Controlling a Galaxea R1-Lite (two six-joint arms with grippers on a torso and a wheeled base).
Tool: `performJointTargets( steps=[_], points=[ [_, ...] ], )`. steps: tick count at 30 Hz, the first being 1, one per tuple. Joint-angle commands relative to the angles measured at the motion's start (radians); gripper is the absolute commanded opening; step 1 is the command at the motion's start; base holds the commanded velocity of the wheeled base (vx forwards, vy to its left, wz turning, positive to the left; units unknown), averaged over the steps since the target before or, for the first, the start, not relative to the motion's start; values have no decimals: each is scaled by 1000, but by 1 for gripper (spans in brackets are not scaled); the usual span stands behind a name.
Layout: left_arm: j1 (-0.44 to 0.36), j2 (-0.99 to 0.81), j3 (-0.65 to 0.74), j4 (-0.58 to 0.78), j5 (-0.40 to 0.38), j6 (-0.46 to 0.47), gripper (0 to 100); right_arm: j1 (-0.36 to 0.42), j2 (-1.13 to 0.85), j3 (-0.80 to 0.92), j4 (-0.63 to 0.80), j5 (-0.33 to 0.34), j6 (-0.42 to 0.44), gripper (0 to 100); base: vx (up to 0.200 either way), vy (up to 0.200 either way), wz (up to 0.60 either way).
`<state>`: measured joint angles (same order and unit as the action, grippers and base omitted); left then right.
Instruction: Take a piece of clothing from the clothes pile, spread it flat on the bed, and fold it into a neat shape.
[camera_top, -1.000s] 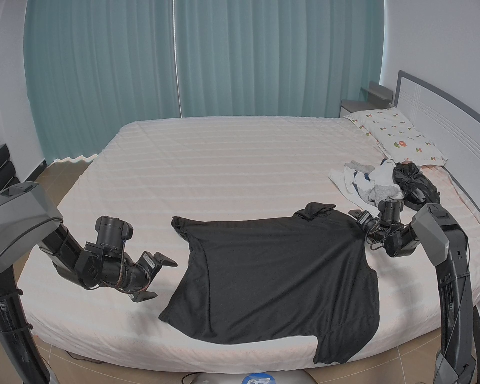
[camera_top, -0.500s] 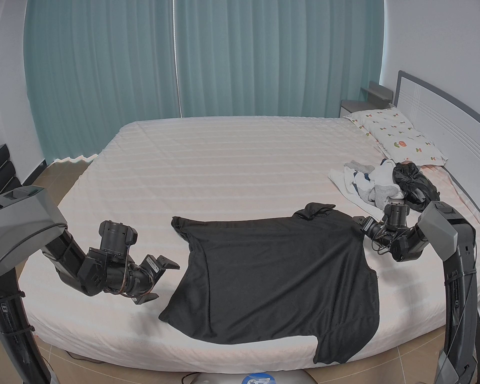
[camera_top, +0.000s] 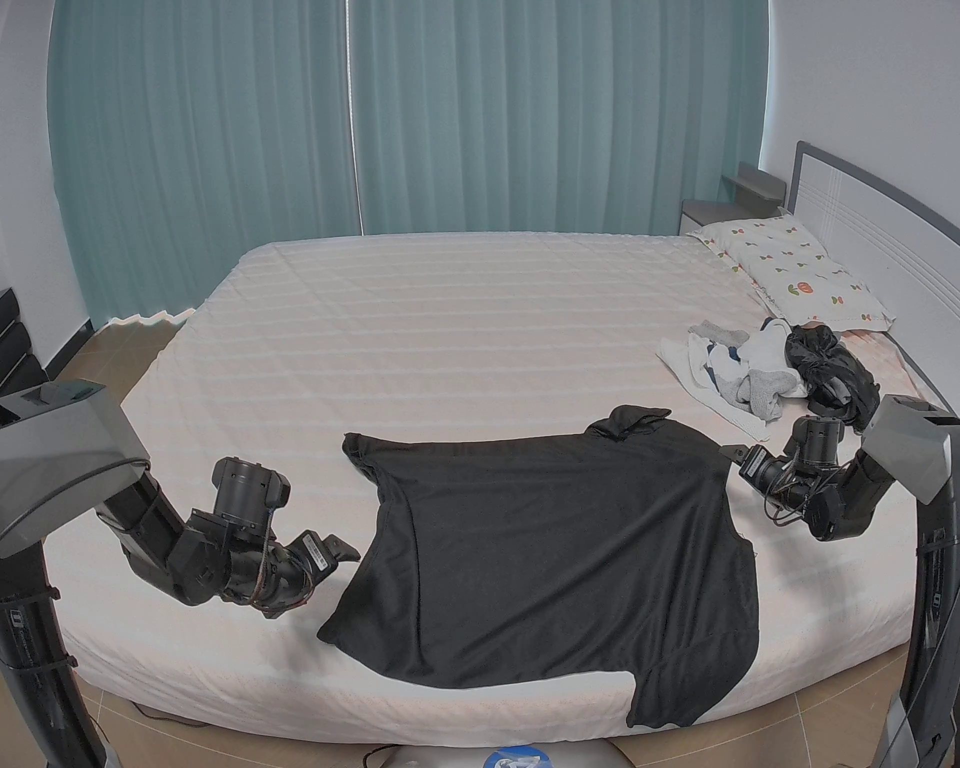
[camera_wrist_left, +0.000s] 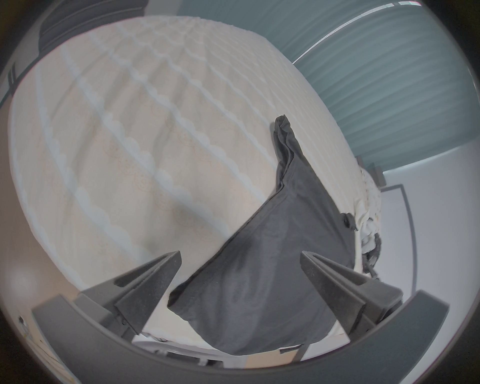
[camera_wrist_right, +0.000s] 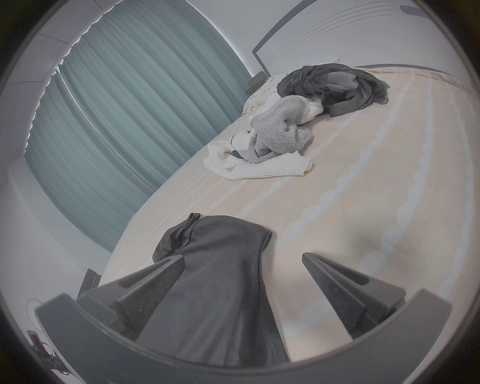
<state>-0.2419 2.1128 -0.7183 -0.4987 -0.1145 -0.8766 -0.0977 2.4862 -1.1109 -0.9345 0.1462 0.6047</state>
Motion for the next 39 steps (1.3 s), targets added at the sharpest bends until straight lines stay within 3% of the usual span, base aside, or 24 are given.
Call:
performJointTargets(
  steps=[1, 18, 19, 24, 29, 39],
  points=[
    [-80, 46, 34, 3, 76, 56, 100, -19, -130, 149, -32, 44, 0, 100, 0, 0, 0],
    [-100, 69, 30, 31, 95, 59, 100, -30, -139, 209, -73, 56, 3, 100, 0, 0, 0],
    [-106, 67, 31, 31, 95, 61, 0, -30, -141, 209, -73, 56, 6, 100, 0, 0, 0],
    [-119, 62, 59, 80, 128, 122, 0, -30, -141, 217, -73, 56, 14, 100, 0, 0, 0],
    [-92, 50, 80, 95, 176, 123, 0, -24, -141, 243, -78, 58, 15, 100, 0, 0, 0],
    [-59, -86, 125, 333, 180, 131, 0, 4, -156, 293, -92, 56, 12, 100, 0, 0, 0]
  ],
)
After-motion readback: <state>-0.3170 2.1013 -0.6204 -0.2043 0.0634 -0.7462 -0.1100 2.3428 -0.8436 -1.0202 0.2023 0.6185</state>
